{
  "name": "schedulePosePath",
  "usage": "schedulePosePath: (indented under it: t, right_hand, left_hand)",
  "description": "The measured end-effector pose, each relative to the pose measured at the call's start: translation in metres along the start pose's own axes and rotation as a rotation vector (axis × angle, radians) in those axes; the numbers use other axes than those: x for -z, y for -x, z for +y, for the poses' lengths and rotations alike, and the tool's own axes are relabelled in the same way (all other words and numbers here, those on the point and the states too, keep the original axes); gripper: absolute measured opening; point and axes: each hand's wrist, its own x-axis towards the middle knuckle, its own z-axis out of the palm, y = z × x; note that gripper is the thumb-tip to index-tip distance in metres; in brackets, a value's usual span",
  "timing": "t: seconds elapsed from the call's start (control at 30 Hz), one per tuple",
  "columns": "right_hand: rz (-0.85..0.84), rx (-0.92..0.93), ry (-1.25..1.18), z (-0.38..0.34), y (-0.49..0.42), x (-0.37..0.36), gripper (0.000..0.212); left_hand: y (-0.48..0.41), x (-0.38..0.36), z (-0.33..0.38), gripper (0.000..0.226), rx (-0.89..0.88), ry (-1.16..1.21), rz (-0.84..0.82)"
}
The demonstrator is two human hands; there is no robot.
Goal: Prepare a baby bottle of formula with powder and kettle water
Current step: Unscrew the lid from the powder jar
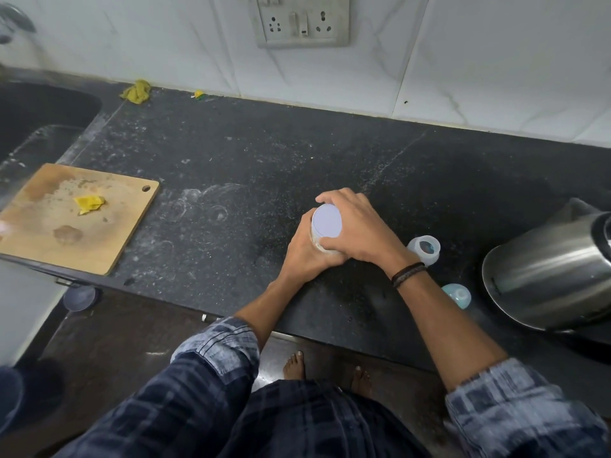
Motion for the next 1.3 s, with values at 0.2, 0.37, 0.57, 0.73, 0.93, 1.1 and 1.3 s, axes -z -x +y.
schedulePosePath:
  t: [0.2, 0.37, 0.57, 0.73, 0.93, 1.1, 1.3]
  right_hand:
    - [-0.003, -0.049, 0.033, -0.007, 0.002, 0.008, 0.084]
    - [-0.045, -0.042, -0.004, -0.006, 0.001, 0.012, 0.082]
    - [-0.006, -0.077, 0.114, -0.011, 0.003, 0.013, 0.083]
    - [-0.075, -0.047, 0.085, -0.009, 0.004, 0.017, 0.092]
    - [-0.055, -0.076, 0.09, -0.009, 0.001, 0.012, 0.083]
    - [-0.054, -0.062, 0.106, -0.011, 0.002, 0.012, 0.09]
    - [-0.117, -0.059, 0.016, -0.013, 0.002, 0.015, 0.093]
  left_hand:
    - [-0.001, -0.002, -0.003, 0.1, -0.025, 0.011, -0.011]
    - [-0.003, -0.003, -0.009, 0.104, -0.032, 0.02, -0.008]
    - [-0.005, -0.005, -0.013, 0.105, -0.048, 0.032, -0.005]
    - [-0.005, -0.006, -0.012, 0.106, -0.032, 0.04, 0.006]
    - [-0.006, -0.006, -0.014, 0.105, -0.048, 0.044, 0.001]
    - [-0.005, -0.006, -0.015, 0.105, -0.038, 0.035, 0.005]
    - [-0.006, -0.006, -0.015, 0.107, -0.028, 0.024, -0.003]
